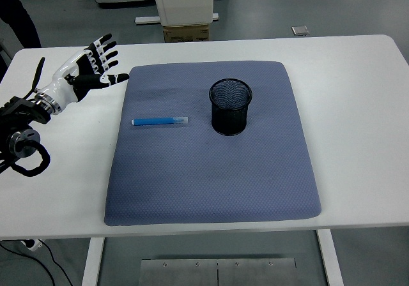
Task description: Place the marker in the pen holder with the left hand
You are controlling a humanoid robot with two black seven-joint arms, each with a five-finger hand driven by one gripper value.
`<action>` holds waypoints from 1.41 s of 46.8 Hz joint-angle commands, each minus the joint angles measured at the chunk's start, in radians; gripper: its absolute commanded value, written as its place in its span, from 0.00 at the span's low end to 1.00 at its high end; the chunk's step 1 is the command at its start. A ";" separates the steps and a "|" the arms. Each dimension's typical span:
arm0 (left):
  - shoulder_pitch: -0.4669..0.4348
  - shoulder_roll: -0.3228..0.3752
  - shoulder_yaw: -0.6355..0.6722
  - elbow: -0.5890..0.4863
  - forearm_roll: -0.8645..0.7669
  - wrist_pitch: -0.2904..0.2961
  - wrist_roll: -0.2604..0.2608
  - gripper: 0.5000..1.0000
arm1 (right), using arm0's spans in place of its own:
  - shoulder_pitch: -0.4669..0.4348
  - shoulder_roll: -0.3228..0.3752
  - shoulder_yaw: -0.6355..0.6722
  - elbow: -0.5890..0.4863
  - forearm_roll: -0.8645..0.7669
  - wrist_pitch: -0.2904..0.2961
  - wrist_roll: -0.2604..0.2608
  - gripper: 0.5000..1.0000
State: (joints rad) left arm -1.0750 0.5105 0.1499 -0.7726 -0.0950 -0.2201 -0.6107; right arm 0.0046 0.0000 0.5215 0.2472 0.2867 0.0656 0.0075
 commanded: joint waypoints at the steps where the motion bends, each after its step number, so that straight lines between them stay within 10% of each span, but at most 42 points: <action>1: -0.029 -0.010 0.005 -0.005 0.024 0.002 0.000 1.00 | 0.000 0.000 0.000 0.000 0.000 0.000 0.000 1.00; 29: -0.258 -0.065 0.216 -0.013 0.348 -0.004 0.100 1.00 | -0.002 0.000 0.000 0.000 0.000 0.000 0.000 1.00; 66: -0.454 -0.162 0.591 -0.043 0.365 -0.048 0.117 1.00 | 0.000 0.000 0.000 0.000 0.000 0.000 0.000 1.00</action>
State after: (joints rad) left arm -1.5270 0.3523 0.7252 -0.8148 0.2480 -0.2636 -0.4872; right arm 0.0036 0.0000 0.5216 0.2471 0.2868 0.0658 0.0075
